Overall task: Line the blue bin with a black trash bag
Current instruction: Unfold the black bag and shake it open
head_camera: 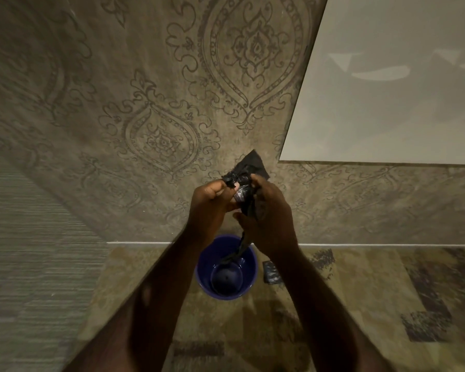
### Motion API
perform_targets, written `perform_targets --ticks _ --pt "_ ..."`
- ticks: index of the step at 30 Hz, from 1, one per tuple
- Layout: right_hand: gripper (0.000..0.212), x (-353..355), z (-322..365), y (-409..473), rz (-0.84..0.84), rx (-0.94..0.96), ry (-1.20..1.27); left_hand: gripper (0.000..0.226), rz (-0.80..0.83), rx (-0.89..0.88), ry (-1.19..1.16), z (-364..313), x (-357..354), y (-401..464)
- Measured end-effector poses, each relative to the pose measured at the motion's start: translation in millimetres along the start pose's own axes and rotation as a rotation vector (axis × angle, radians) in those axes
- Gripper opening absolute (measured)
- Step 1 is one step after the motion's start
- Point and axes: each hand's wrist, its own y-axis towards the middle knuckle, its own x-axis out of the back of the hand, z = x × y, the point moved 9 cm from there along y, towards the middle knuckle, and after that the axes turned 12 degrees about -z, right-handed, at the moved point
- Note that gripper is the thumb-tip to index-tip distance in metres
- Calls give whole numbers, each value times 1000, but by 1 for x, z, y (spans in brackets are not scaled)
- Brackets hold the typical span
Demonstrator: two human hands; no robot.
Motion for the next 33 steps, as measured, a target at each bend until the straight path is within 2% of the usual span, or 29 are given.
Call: perform_targets --ticks 3,5,7,10,17,21,26,30,33 --pt "68 -2 -3 -13 -86 -119 -41 13 -91 15 -22 -4 0 5" --pt "51 -4 -10 -20 -141 -264 25 5 -101 41 -73 -7 -4 7" --pt "35 -4 -23 -23 -196 -384 39 15 -102 52 -117 -11 -7 9" --pt "16 2 -27 -17 -255 -322 13 22 -138 30 -116 -18 -4 13" --pt "11 12 -31 3 -186 -108 99 23 -128 -107 24 -36 8 33" --pt "15 12 -55 10 -122 -288 161 22 -128 -181 132 -40 19 46" --pt "23 20 -67 14 -177 -402 222 16 -148 -258 268 -33 34 54" --pt "27 27 -73 20 -142 -361 80 15 -185 -444 553 -38 40 56" --pt "30 25 -67 21 -106 -281 -28 14 -264 -506 631 -40 42 53"
